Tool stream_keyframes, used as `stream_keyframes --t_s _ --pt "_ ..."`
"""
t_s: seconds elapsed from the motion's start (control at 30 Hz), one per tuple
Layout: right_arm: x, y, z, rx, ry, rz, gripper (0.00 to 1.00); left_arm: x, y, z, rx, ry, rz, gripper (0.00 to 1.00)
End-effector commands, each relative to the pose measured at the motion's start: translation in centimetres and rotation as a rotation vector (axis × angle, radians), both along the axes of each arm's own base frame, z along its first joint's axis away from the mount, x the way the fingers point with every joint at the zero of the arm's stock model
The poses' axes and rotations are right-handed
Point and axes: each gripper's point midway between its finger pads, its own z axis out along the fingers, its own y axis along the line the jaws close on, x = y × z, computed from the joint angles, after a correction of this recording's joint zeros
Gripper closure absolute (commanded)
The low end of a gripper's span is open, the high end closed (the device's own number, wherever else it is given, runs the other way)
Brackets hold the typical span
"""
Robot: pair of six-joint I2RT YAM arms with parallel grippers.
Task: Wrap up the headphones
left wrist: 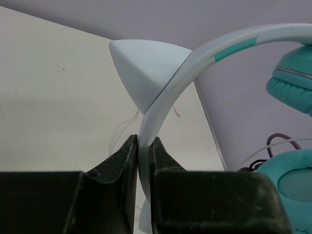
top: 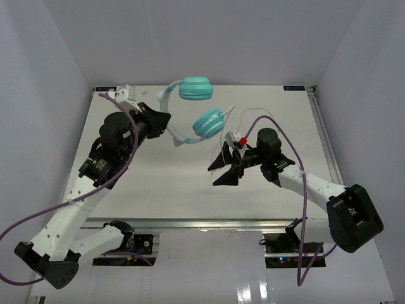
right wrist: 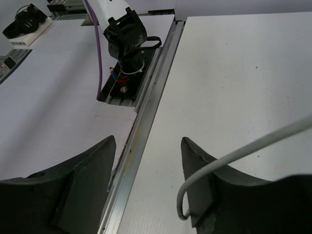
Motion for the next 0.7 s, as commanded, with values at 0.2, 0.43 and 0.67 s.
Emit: stream_keyframes --t_s 0.2,0.43,0.67 --pt "0.3 0.2 1.6 0.035 -0.049 -0.016 0.40 -0.3 0.8 5.7 -0.135 -0.123 0.043 1.00" --pt "0.5 -0.4 0.9 0.024 -0.051 -0.040 0.49 0.5 1.1 6.4 -0.116 -0.127 0.070 1.00" --pt "1.2 -1.1 0.7 0.016 -0.044 -0.078 0.57 1.5 2.1 6.8 -0.098 -0.139 0.113 1.00"
